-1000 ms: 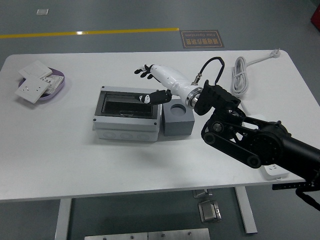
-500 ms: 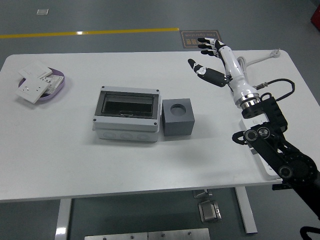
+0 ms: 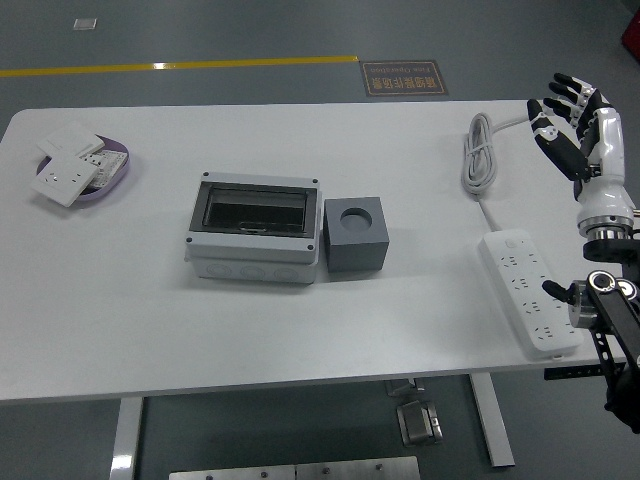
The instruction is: Pick up the cylinder from the cube,place it in the box,flap close box
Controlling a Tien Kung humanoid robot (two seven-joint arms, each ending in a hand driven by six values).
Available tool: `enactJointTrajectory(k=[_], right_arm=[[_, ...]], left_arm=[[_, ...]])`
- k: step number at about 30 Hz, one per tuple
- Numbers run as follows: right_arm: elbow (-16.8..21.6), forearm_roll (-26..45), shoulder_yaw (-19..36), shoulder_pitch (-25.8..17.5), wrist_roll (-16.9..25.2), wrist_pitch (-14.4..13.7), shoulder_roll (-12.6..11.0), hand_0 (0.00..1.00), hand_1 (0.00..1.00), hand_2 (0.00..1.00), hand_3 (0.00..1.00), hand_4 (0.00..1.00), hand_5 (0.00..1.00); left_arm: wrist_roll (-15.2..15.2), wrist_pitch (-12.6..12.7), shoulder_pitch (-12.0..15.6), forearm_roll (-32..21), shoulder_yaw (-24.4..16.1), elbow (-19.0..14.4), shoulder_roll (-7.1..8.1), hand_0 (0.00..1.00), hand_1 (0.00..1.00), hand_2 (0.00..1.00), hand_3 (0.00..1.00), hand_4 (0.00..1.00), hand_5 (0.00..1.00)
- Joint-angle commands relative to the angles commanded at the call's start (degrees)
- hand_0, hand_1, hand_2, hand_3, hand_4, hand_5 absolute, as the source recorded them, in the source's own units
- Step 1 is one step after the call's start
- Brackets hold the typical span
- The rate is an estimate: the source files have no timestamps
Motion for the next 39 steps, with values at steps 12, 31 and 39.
enactJointTrajectory(k=[12, 31, 39], right_arm=[[-0.15, 2.79, 6.22, -1.13, 1.62, -0.96, -0.30, 0.788, 0.710, 0.717, 0.716, 0.772, 0.287], [-0.15, 2.31, 8.53, -2.58, 1.74, -0.97, 0.22, 0.794, 0.708, 0.711, 0.717, 0.792, 0.289], [-0.19, 1.75, 8.18, -2.63, 1.31, -0.79, 0.31, 0.793, 0.707, 0.709, 0.716, 0.796, 0.297]], left_arm=[[0.32, -0.29, -1.35, 1.18, -0.78, 0.00, 2.30, 0.577, 0.593, 0.555, 0.590, 0.602, 0.210], [0.44, -0.43, -0.97, 1.00, -1.08, 0.00, 3.09, 0.576, 0.593, 0.555, 0.590, 0.599, 0.202], [0.40, -0.22, -0.23, 0.19, -0.74, 0.00, 3.01, 0.576, 0.591, 0.555, 0.590, 0.598, 0.202]])
